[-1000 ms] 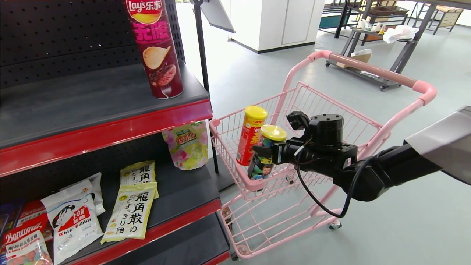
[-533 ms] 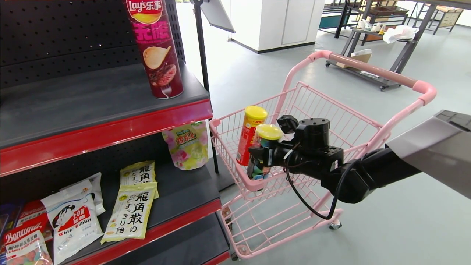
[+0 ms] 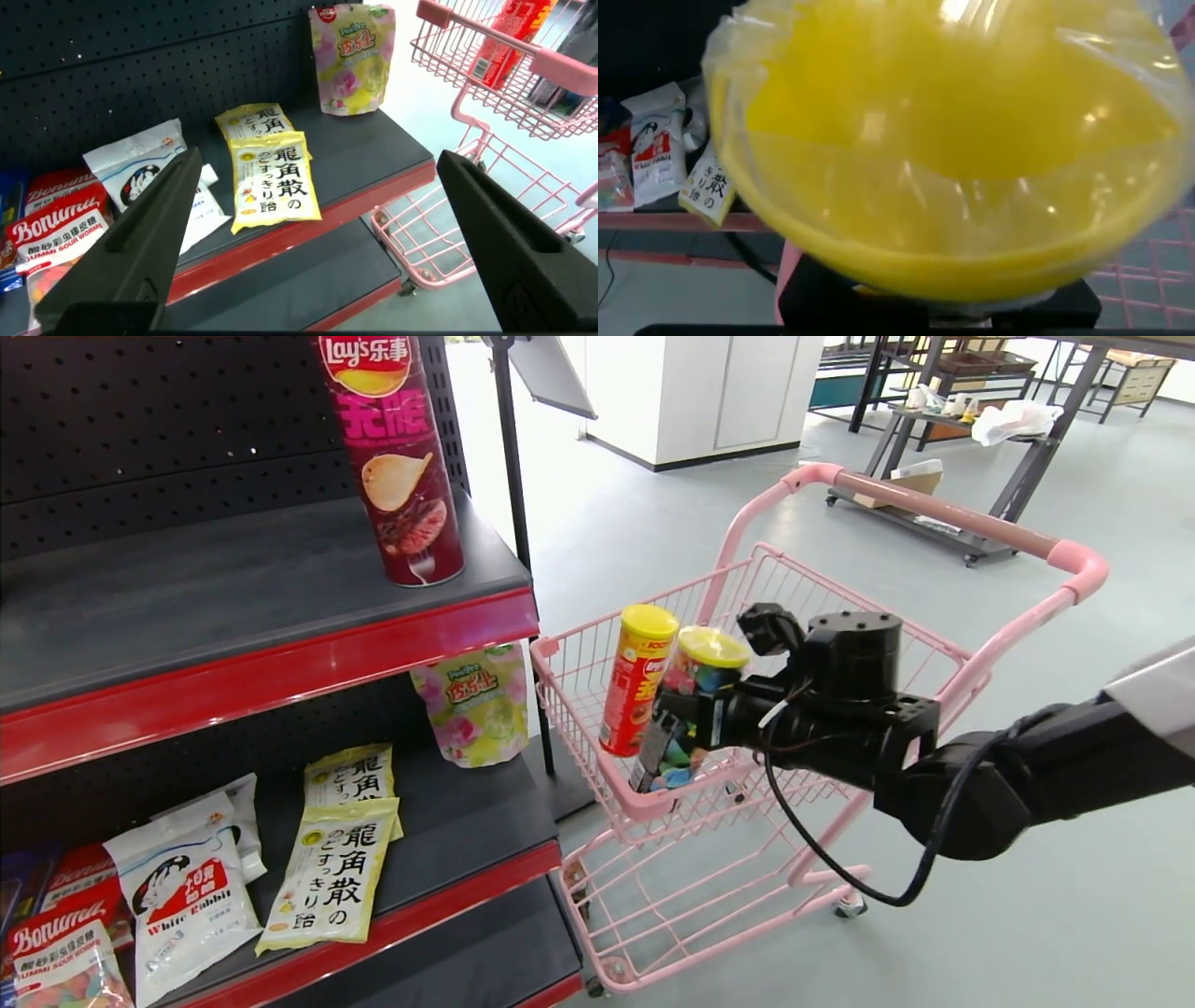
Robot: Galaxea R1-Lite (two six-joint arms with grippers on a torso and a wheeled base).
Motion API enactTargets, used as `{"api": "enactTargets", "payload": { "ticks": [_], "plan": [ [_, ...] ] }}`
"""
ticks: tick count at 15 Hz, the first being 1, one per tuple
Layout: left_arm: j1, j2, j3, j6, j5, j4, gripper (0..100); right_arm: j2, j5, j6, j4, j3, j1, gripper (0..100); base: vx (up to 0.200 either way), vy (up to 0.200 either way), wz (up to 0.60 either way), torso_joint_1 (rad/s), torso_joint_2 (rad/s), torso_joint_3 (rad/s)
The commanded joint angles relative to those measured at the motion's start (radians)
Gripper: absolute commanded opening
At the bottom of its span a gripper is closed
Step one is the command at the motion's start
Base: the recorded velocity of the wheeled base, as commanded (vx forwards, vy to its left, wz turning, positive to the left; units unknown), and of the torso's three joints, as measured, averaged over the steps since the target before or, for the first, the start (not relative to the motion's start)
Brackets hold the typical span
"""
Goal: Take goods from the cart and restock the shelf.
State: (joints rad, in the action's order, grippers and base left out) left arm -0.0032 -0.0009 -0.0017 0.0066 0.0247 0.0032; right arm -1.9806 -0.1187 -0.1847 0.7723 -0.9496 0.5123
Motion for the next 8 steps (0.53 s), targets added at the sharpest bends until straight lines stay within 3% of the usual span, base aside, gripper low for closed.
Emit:
{"api": "enactTargets", "payload": {
  "ticks": [1, 3, 5, 7, 8],
  "plan": [
    [0.0, 0.001, 0.0, 0.0, 0.0, 0.0, 100, 0.158, 0.004, 0.054, -0.018, -0.034, -0.031, 0, 0.0, 0.0, 0.0, 0.0, 0.0, 0.0],
    [0.0, 0.001, 0.0, 0.0, 0.0, 0.001, 100, 0.226, 0.004, 0.117, -0.087, -0.123, -0.058, 0, 0.0, 0.0, 0.0, 0.0, 0.0, 0.0],
    [0.0, 0.001, 0.0, 0.0, 0.0, 0.0, 100, 0.393, 0.011, 0.133, -0.301, -0.152, -0.052, 0, 0.0, 0.0, 0.0, 0.0, 0.0, 0.0],
    [0.0, 0.001, 0.0, 0.001, 0.0, 0.0, 100, 0.603, 0.152, 0.18, -0.518, -0.064, -0.017, 0, 0.0, 0.0, 0.0, 0.0, 0.0, 0.0],
    [0.0, 0.001, 0.0, 0.001, 0.0, 0.0, 100, 0.741, 0.28, 0.212, -0.647, 0.012, 0.008, 0, 0.0, 0.0, 0.0, 0.0, 0.0, 0.0]
  ]
}}
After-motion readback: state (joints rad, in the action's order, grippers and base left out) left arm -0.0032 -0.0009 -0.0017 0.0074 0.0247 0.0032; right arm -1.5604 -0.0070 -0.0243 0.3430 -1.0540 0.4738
